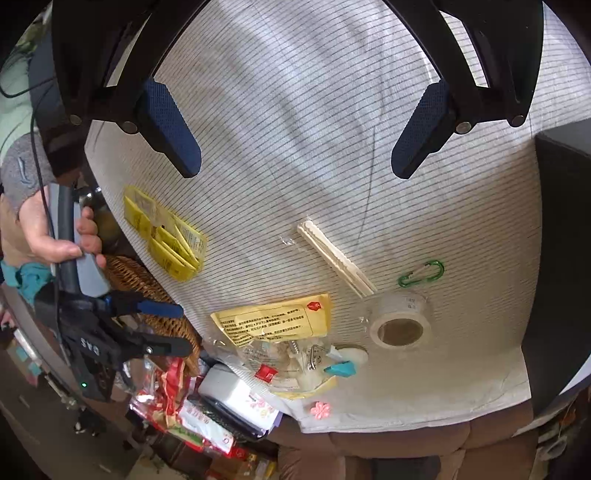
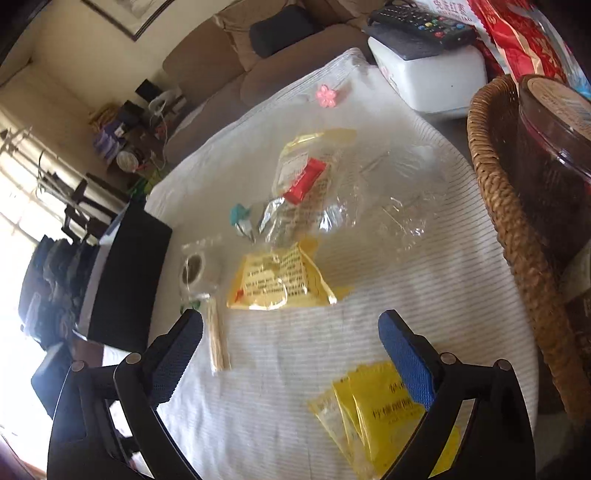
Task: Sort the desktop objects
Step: 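Grasp the Food Mould bag with yellow packaging using the right gripper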
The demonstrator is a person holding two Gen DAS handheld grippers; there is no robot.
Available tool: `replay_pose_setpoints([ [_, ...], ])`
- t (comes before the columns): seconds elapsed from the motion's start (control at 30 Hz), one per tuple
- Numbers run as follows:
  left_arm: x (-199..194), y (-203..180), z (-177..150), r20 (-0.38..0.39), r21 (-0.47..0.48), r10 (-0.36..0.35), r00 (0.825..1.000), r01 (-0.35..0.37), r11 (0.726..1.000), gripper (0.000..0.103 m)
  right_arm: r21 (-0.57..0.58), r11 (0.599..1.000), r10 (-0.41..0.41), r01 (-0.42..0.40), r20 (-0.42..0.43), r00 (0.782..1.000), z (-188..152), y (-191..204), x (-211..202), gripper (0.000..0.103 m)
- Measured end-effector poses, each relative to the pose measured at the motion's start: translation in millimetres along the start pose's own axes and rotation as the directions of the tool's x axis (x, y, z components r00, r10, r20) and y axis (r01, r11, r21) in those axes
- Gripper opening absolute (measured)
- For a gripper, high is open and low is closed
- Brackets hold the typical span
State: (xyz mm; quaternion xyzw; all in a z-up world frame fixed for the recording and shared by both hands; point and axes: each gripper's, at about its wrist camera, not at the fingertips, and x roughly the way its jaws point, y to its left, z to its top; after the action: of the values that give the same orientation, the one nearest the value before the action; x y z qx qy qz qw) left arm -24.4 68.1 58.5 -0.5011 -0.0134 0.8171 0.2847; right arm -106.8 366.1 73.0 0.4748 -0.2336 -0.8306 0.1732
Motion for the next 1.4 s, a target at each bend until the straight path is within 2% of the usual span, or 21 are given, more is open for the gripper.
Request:
replay_pose_setpoints([
  [0.1, 2, 9, 4, 0.004, -0.072, -0.032, 0.999, 0.032, 0.997, 0.103, 0.073, 0.997, 0.034, -0.035, 0.009, 0.999, 11, -7, 15, 0.096],
  [0.17, 5, 12, 6, 0.0, -0.108, -0.071, 0.998, 0.07, 0.992, 0.103, 0.114, 0.993, 0.038, -0.036, -0.018, 0.999, 12, -11, 29, 0.088],
  [0.27, 8, 10, 8, -0.007, -0.098, -0.064, 0.998, 0.063, 0.993, 0.103, 0.115, 0.993, 0.002, 0.002, -0.036, 0.999, 9, -11, 45, 0.066],
  [0.3, 8, 11, 8, -0.007, -0.098, -0.064, 0.998, 0.063, 0.993, 0.103, 0.111, 0.994, -0.004, 0.008, -0.04, 0.999, 8, -11, 49, 0.043],
  [0.33, 7, 12, 8, -0.006, -0.103, -0.066, 0.998, 0.065, 0.993, 0.103, 0.118, 0.993, 0.002, 0.003, -0.045, 0.999, 8, -11, 52, 0.037],
  [0.43, 4, 18, 7, -0.003, -0.127, -0.062, 0.998, 0.062, 0.99, 0.103, 0.135, 0.991, 0.017, -0.014, -0.015, 1.0, 7, -8, 44, 0.026],
  [0.53, -5, 25, 8, 0.015, -0.151, -0.054, 0.998, 0.056, 0.987, 0.103, 0.079, 0.997, 0.01, -0.013, 0.032, 0.999, 12, 12, 22, 0.019],
  [0.67, -24, 33, 12, 0.061, -0.18, -0.067, 0.996, 0.077, 0.981, 0.103, -0.082, 0.995, -0.05, 0.06, 0.129, 0.99, 15, 56, -17, 0.016],
  [0.8, -45, 38, 16, 0.119, -0.195, -0.08, 0.99, 0.103, 0.975, 0.103, -0.241, 0.961, -0.092, 0.132, 0.169, 0.981, 4, 99, -40, 0.016],
  [0.87, -54, 40, 18, 0.146, -0.202, -0.087, 0.985, 0.116, 0.973, 0.103, -0.335, 0.937, -0.081, 0.101, 0.073, 0.994, -6, 118, -29, 0.016],
  [0.97, -56, 45, 21, 0.146, -0.215, -0.081, 0.986, 0.112, 0.97, 0.103, -0.341, 0.94, -0.05, 0.018, -0.086, 0.995, -28, 118, -4, 0.022],
  [1.07, -51, 51, 20, 0.128, -0.236, -0.085, 0.988, 0.113, 0.965, 0.103, -0.287, 0.957, 0.009, -0.037, -0.097, 0.995, -30, 110, -7, 0.028],
  [1.1, -48, 52, 19, 0.118, -0.242, -0.09, 0.989, 0.116, 0.963, 0.103, -0.282, 0.957, 0.051, -0.074, -0.088, 0.995, -27, 110, -13, 0.031],
  [1.13, -46, 53, 18, 0.111, -0.248, -0.097, 0.989, 0.122, 0.961, 0.103, -0.266, 0.955, 0.118, -0.133, -0.073, 0.99, -24, 109, -22, 0.047],
  [1.17, -44, 54, 17, 0.105, -0.255, -0.105, 0.989, 0.129, 0.958, 0.103, -0.243, 0.948, 0.197, -0.206, -0.059, 0.979, -20, 106, -31, 0.058],
  [1.2, -42, 54, 16, 0.1, -0.262, -0.113, 0.989, 0.136, 0.956, 0.103, -0.22, 0.945, 0.24, -0.241, -0.032, 0.97, -17, 102, -37, 0.071],
  [1.23, -41, 54, 14, 0.097, -0.269, -0.116, 0.988, 0.139, 0.953, 0.103, -0.2, 0.958, 0.211, -0.206, 0.006, 0.977, -14, 98, -41, 0.072],
  [1.3, -37, 54, 13, 0.094, -0.28, -0.119, 0.988, 0.141, 0.95, 0.103, -0.198, 0.98, 0.029, -0.019, 0.049, 0.998, -9, 93, -38, 0.073],
  [1.33, -35, 54, 13, 0.09, -0.283, -0.12, 0.989, 0.141, 0.949, 0.103, -0.208, 0.977, -0.045, 0.056, 0.055, 0.997, -9, 90, -32, 0.073],
  [1.37, -34, 53, 13, 0.089, -0.284, -0.125, 0.988, 0.145, 0.948, 0.103, -0.201, 0.978, -0.06, 0.063, 0.019, 0.998, -10, 86, -21, 0.073],
  [1.4, -32, 51, 13, 0.088, -0.282, -0.133, 0.987, 0.153, 0.947, 0.103, -0.171, 0.985, -0.01, 0.0, -0.06, 0.998, -14, 80, -4, 0.068],
])
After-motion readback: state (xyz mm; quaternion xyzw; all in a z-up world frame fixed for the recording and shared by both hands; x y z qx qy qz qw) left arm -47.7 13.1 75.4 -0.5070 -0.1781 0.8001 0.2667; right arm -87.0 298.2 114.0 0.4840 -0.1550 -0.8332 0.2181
